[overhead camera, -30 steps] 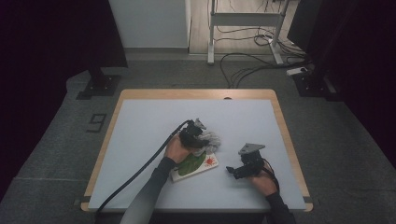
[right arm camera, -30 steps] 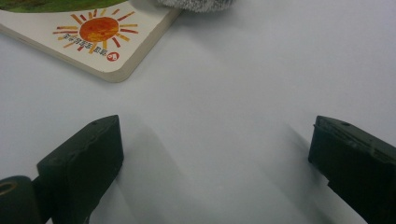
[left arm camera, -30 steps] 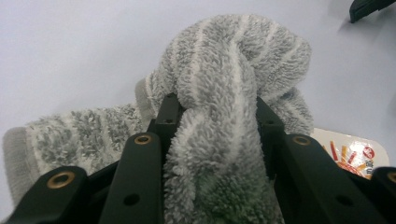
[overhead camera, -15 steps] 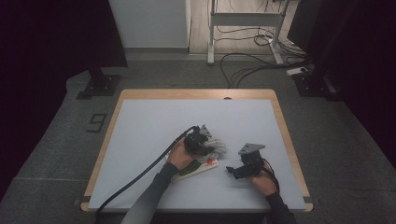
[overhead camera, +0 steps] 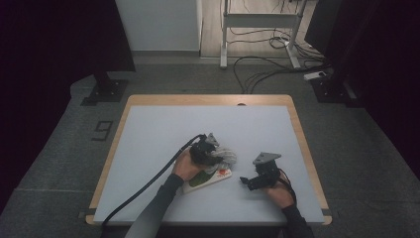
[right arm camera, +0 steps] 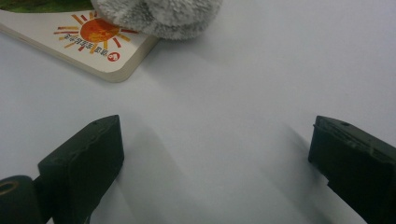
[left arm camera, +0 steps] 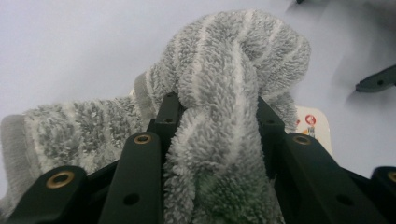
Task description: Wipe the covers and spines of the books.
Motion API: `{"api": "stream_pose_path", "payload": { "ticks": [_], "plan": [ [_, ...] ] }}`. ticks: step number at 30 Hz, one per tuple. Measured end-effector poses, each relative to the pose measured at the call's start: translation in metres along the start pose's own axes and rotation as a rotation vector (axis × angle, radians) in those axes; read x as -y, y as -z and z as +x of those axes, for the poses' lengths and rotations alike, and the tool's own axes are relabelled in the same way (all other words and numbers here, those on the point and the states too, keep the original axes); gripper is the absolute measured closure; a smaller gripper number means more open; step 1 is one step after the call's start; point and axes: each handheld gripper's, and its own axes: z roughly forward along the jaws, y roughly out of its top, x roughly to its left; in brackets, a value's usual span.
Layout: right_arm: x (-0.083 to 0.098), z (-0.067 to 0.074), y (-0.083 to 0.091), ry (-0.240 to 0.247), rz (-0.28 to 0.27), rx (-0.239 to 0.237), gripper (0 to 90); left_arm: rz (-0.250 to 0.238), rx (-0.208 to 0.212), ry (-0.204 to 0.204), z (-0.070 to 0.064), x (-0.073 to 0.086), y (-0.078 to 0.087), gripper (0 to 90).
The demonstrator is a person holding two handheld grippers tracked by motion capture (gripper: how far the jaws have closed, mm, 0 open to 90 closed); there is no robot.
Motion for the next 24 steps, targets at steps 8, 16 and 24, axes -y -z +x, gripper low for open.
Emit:
{"api": "stream_pose_path", "payload": {
  "ticks": [8,16,24],
  "plan": [
    [0.000,0.000,0.000,0.000,-0.001,0.000,3.0,-0.010,0.002,0.020,0.003,0.015,0.012,63.0],
    [0.000,0.000,0.000,0.000,0.000,0.000,3.0,-0.016,0.000,0.039,0.005,0.032,0.026,62.8],
    [0.000,0.000,0.000,0.000,-0.001,0.000,2.9,-0.030,-0.009,0.061,0.005,0.049,0.039,62.8]
  ]
}}
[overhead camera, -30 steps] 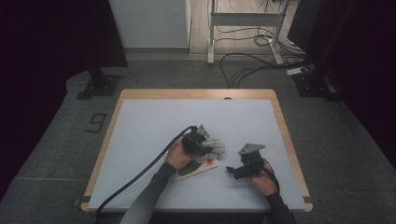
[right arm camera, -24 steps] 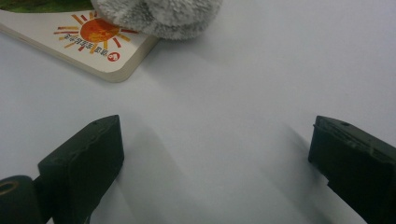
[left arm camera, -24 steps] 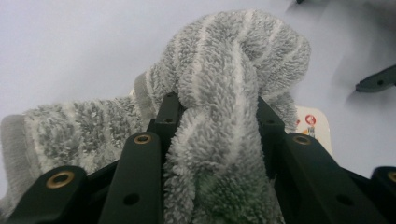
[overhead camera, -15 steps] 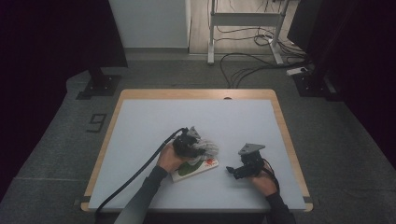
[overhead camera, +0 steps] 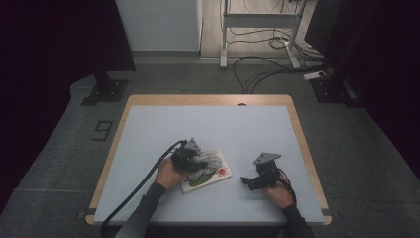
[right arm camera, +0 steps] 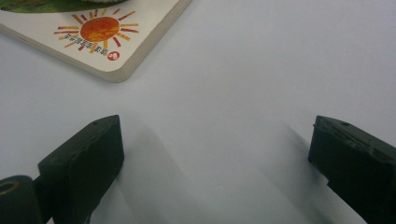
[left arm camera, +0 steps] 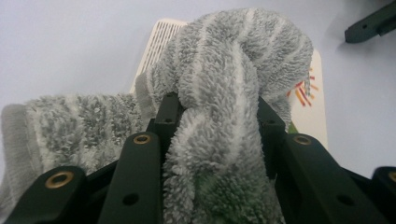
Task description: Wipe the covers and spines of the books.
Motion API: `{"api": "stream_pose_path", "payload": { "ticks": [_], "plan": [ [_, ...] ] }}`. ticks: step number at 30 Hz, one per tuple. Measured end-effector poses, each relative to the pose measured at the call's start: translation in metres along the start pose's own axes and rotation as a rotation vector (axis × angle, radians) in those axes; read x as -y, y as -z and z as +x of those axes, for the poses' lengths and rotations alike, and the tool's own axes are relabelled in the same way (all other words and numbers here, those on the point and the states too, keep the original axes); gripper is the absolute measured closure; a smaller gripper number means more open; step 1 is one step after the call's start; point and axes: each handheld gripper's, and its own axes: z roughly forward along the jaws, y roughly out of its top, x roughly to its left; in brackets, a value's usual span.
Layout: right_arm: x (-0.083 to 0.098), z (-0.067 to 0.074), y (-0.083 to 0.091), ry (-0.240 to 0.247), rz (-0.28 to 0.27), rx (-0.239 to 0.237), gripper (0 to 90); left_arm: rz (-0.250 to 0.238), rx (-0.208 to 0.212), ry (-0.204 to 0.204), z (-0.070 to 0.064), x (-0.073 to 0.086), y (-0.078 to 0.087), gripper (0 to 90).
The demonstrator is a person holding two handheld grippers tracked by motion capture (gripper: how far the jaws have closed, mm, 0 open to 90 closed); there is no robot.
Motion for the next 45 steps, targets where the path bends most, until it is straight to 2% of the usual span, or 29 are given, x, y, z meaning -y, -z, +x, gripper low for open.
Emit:
{"api": "stream_pose_path", "payload": {
  "ticks": [11,17,30,34,39,45],
  "plan": [
    [0.000,0.000,0.000,0.000,0.000,0.000,2.9,-0.021,-0.005,0.038,0.002,0.026,0.022,62.7],
    [0.000,0.000,0.000,0.000,0.000,0.000,2.9,-0.032,-0.013,0.044,-0.003,0.039,0.032,62.6],
    [0.000,0.000,0.000,0.000,0.000,0.000,2.9,-0.062,0.012,0.076,-0.013,0.063,0.048,62.4],
    [0.000,0.000,0.000,0.000,0.000,0.000,2.9,-0.066,0.015,0.071,-0.020,0.067,0.051,62.4],
    [0.000,0.000,0.000,-0.001,0.001,0.000,2.9,-0.058,0.006,0.042,-0.027,0.067,0.052,62.4],
    [0.000,0.000,0.000,-0.001,0.001,0.002,2.9,-0.077,0.022,0.058,-0.028,0.062,0.046,62.6]
  ]
}}
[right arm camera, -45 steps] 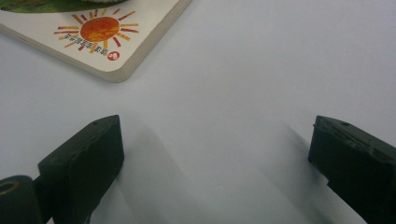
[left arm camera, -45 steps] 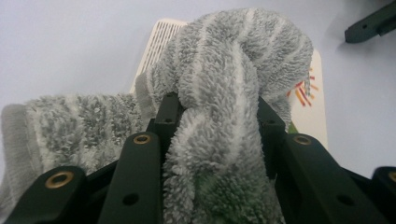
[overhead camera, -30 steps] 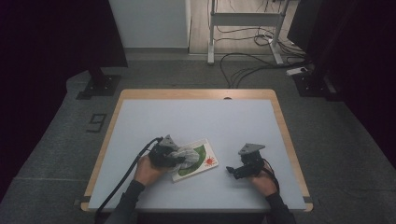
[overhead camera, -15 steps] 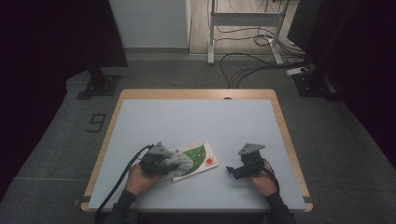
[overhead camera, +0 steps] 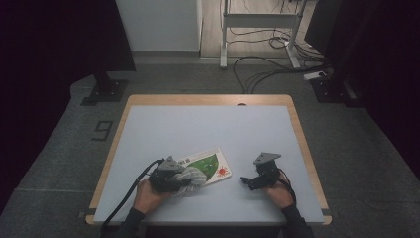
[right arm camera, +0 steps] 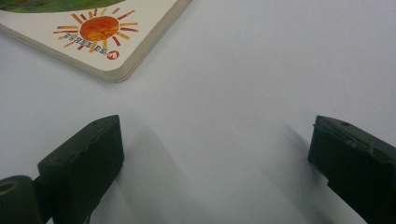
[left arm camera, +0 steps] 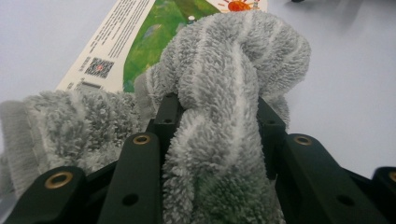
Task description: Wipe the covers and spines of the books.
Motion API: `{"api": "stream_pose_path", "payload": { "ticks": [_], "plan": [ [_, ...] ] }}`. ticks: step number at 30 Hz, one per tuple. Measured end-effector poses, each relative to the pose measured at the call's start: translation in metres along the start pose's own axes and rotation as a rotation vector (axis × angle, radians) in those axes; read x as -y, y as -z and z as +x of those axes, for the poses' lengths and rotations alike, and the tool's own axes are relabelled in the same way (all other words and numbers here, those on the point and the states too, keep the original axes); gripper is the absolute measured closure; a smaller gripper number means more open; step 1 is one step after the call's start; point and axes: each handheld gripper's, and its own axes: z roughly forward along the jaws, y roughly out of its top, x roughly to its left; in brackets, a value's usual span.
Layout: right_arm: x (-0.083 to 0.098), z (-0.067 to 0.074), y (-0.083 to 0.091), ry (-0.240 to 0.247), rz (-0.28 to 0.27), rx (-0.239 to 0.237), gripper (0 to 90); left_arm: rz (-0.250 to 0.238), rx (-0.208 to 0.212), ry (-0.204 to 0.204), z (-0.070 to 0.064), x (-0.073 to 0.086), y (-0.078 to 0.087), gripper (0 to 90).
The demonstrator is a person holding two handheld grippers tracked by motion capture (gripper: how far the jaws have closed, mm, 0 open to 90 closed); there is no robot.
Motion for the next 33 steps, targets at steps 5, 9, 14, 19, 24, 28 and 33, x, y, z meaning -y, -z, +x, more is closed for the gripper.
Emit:
{"api": "stream_pose_path", "payload": {
  "ticks": [5,9,14,19,24,28,33],
  "plan": [
    [0.000,0.000,0.000,0.000,0.000,0.000,2.8,-0.002,0.004,-0.001,0.001,-0.005,-0.004,62.6],
    [0.000,0.000,0.000,0.000,0.000,0.000,2.9,-0.001,0.002,-0.003,0.001,-0.010,-0.009,62.6],
    [0.000,0.000,0.000,0.000,0.000,0.000,2.8,0.006,0.011,-0.023,-0.003,-0.020,-0.020,62.6],
    [0.000,0.000,0.000,0.000,0.000,0.000,2.9,0.016,0.009,-0.043,-0.007,-0.032,-0.031,62.6],
    [0.000,0.000,0.000,0.000,0.000,0.000,2.8,0.023,0.017,-0.052,-0.010,-0.041,-0.041,62.5],
    [0.000,0.000,0.000,0.000,0.000,0.000,2.9,0.028,0.024,-0.062,-0.011,-0.049,-0.049,62.5],
    [0.000,0.000,0.000,0.000,0.000,0.000,2.9,0.032,0.028,-0.072,-0.015,-0.060,-0.060,62.5]
  ]
}}
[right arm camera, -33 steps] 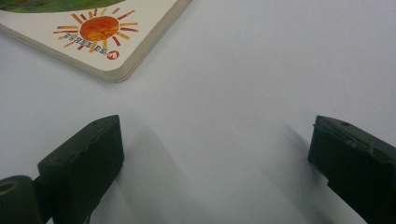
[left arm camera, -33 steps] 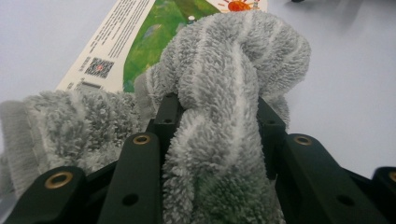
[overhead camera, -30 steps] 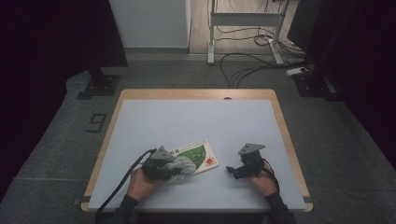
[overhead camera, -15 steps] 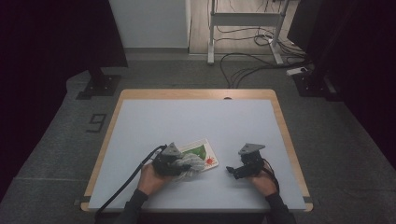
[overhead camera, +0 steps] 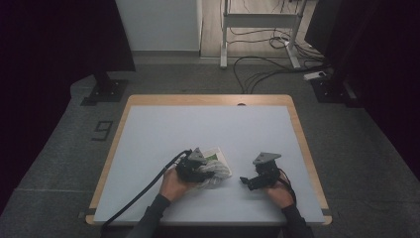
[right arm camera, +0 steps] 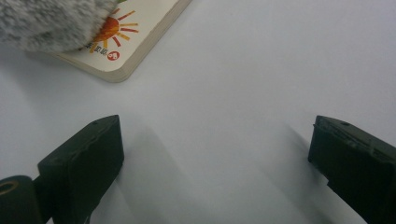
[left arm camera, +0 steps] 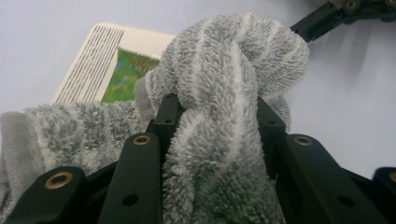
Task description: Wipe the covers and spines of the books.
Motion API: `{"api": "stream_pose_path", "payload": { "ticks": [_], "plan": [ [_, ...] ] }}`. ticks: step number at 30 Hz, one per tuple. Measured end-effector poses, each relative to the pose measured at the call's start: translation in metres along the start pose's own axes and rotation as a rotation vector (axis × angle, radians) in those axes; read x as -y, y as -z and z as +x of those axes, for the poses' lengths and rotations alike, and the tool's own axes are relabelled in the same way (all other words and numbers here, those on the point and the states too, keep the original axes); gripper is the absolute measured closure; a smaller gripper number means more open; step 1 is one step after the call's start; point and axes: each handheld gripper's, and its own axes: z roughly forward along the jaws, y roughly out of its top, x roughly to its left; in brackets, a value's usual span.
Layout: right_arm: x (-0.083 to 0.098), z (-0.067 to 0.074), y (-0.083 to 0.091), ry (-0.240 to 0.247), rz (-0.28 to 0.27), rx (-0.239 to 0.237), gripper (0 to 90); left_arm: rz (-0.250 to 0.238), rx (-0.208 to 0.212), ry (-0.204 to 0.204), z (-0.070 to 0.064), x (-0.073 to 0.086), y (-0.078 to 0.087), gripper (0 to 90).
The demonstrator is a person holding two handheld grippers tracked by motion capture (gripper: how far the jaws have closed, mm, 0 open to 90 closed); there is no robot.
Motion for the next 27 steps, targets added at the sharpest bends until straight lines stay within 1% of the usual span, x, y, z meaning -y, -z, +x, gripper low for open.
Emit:
{"api": "stream_pose_path", "payload": {
  "ticks": [7,14,19,23,27],
  "plan": [
    [0.000,0.000,0.000,0.001,0.000,0.000,2.8,0.006,0.009,-0.009,-0.002,-0.015,-0.014,62.4],
    [0.000,0.000,0.000,0.000,0.000,0.000,2.9,0.020,0.011,-0.036,-0.007,-0.031,-0.030,62.4],
    [0.000,0.000,0.000,-0.001,-0.001,0.000,2.9,0.026,0.016,-0.045,-0.009,-0.041,-0.040,62.4],
    [0.000,0.000,0.000,-0.001,-0.001,0.000,2.9,0.025,0.018,-0.045,-0.009,-0.044,-0.044,62.4],
    [0.000,0.000,0.000,0.000,-0.001,0.000,2.9,0.017,0.021,-0.044,-0.007,-0.044,-0.042,62.6]
  ]
}}
